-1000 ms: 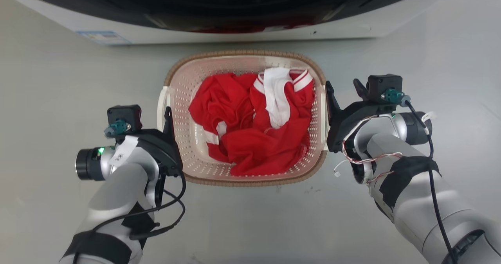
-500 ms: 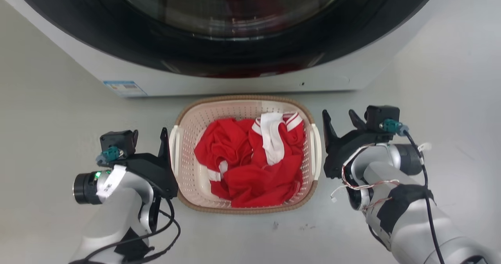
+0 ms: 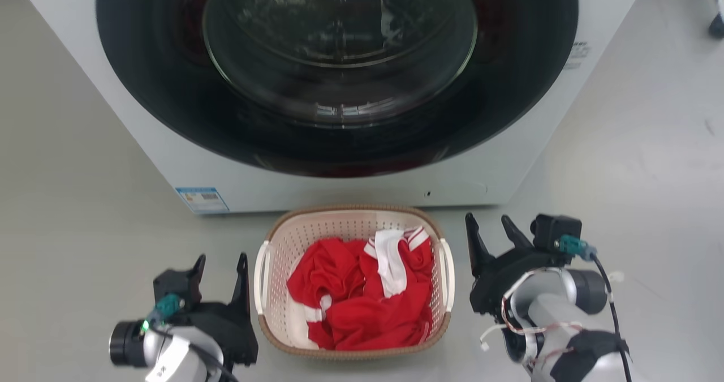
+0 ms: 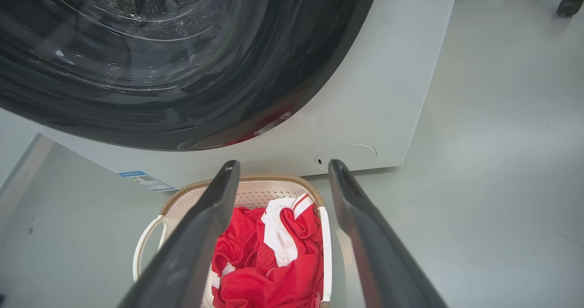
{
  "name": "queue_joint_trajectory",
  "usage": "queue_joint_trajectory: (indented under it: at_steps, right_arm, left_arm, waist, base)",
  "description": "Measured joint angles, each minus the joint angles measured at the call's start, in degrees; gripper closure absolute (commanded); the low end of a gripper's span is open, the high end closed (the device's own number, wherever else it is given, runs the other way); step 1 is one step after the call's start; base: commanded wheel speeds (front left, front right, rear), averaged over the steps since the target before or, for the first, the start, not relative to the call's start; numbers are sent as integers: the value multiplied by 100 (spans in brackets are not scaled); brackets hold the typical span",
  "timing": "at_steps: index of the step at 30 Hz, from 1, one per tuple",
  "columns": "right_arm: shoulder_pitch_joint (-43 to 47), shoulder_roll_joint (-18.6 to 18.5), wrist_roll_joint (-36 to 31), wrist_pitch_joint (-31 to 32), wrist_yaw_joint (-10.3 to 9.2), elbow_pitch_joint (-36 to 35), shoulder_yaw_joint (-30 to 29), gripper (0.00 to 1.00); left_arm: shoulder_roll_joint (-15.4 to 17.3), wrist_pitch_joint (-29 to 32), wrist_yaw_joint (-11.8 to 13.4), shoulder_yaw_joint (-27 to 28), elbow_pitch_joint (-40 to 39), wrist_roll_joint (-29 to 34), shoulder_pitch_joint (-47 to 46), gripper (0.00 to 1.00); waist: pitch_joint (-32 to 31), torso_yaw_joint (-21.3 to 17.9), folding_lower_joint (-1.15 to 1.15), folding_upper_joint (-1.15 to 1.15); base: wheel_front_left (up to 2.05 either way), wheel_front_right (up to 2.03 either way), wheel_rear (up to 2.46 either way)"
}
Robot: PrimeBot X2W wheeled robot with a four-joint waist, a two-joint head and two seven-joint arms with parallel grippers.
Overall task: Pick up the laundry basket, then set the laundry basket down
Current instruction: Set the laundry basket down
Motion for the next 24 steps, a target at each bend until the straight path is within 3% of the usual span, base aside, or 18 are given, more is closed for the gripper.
queue_joint_trajectory:
  at_steps: [7, 24]
  right_arm:
    - [858, -112, -497, 1, 0, -706, -474, 0]
    - [2964, -208, -2067, 0, 0, -2948, -1793, 0]
  left_arm:
    - [182, 0, 101, 225, -875, 235, 999, 0]
    - [189, -1, 200, 893, -3036, 899, 3014, 0]
  waist:
    - [-590, -23, 0, 0]
    - [-1413, -154, 0, 0]
  base:
    - [0, 0, 0]
    - [0, 0, 0]
